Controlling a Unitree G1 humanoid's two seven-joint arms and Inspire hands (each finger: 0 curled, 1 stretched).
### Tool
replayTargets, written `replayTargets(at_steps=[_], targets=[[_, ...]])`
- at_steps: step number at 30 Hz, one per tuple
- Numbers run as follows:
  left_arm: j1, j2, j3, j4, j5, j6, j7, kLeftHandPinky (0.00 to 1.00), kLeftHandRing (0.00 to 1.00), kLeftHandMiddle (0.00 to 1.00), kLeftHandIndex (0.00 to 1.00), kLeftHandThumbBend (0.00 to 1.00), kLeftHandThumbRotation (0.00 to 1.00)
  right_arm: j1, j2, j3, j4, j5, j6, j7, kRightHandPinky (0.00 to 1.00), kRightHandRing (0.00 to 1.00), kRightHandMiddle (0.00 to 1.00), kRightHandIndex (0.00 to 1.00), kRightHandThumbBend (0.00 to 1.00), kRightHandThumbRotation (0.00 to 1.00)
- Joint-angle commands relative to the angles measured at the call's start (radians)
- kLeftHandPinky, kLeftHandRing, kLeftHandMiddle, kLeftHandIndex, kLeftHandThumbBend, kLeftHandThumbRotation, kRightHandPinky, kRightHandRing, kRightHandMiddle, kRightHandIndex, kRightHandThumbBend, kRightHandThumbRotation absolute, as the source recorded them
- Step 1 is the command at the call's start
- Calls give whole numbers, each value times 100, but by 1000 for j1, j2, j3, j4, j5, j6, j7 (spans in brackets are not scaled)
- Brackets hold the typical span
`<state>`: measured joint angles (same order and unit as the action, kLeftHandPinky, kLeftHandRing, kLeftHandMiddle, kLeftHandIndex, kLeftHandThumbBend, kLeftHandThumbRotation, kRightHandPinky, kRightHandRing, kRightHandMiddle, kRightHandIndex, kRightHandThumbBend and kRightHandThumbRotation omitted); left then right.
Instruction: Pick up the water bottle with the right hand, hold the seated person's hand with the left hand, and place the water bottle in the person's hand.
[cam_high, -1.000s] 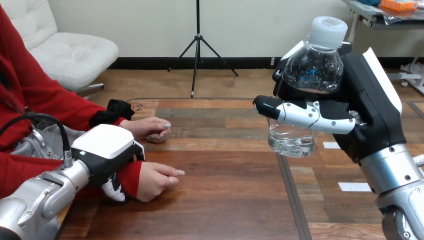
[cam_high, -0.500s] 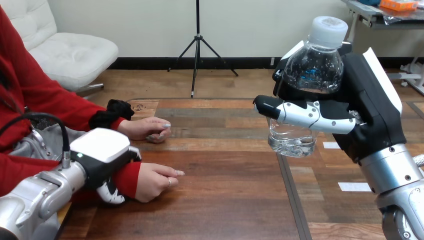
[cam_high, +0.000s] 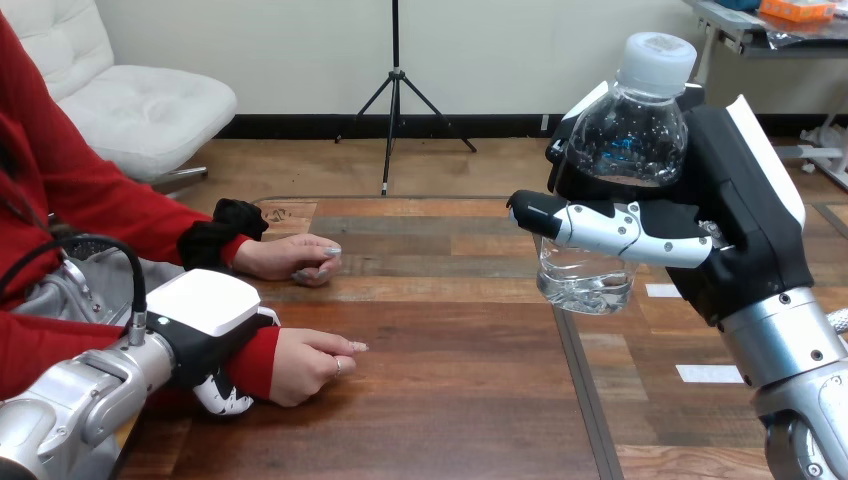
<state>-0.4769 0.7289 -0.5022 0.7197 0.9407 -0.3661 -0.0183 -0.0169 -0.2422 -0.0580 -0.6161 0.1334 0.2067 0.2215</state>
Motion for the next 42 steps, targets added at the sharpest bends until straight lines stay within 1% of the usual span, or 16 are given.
replayTargets(at_steps=[1,7,11,17,19,22,26,28,34,37,42], targets=[[6,-22,-44,-3,21,1,-11,57,63,69,73,100,29,-78,-7,-25,-42,21,-9,-4,18,24,32,35,78,0],[7,-29,-48,-3,27,6,-8,56,62,67,71,100,27,-82,-7,-24,-37,23,-9,-7,18,24,32,35,79,0],[8,-42,-45,9,15,6,6,56,61,66,69,100,24,-85,-10,-23,-34,20,-9,-7,18,24,32,35,79,0],[12,-54,-38,9,-6,-1,15,53,59,63,66,100,17,-93,-11,-23,-27,20,-5,-8,19,25,32,35,79,0],[14,-55,-37,2,-9,-3,18,52,57,62,65,100,14,-95,-12,-24,-22,18,-7,-7,19,25,32,35,79,0],[16,-56,-34,-16,-20,-3,6,52,57,62,66,99,11,-99,-14,-25,-14,15,-10,-6,19,25,32,35,80,0],[17,-65,-27,-30,-44,5,-22,53,58,62,68,97,7,-105,-14,-24,1,13,-12,-6,19,25,32,35,79,0],[17,-69,-24,-32,-56,6,-29,52,57,61,67,98,4,-107,-13,-24,7,12,-13,-6,19,24,32,35,80,0],[22,-76,-12,-39,-86,-1,-37,51,55,58,63,98,1,-114,-12,-20,25,-1,-5,-13,19,24,32,35,80,0],[24,-78,-7,-44,-97,-8,-31,48,52,56,60,98,0,-117,-12,-19,37,-8,-6,-14,19,24,31,35,80,0],[25,-83,2,-35,-119,-23,-22,45,49,53,57,99,0,-123,-10,-16,58,-19,-10,-15,19,24,31,35,80,0]])
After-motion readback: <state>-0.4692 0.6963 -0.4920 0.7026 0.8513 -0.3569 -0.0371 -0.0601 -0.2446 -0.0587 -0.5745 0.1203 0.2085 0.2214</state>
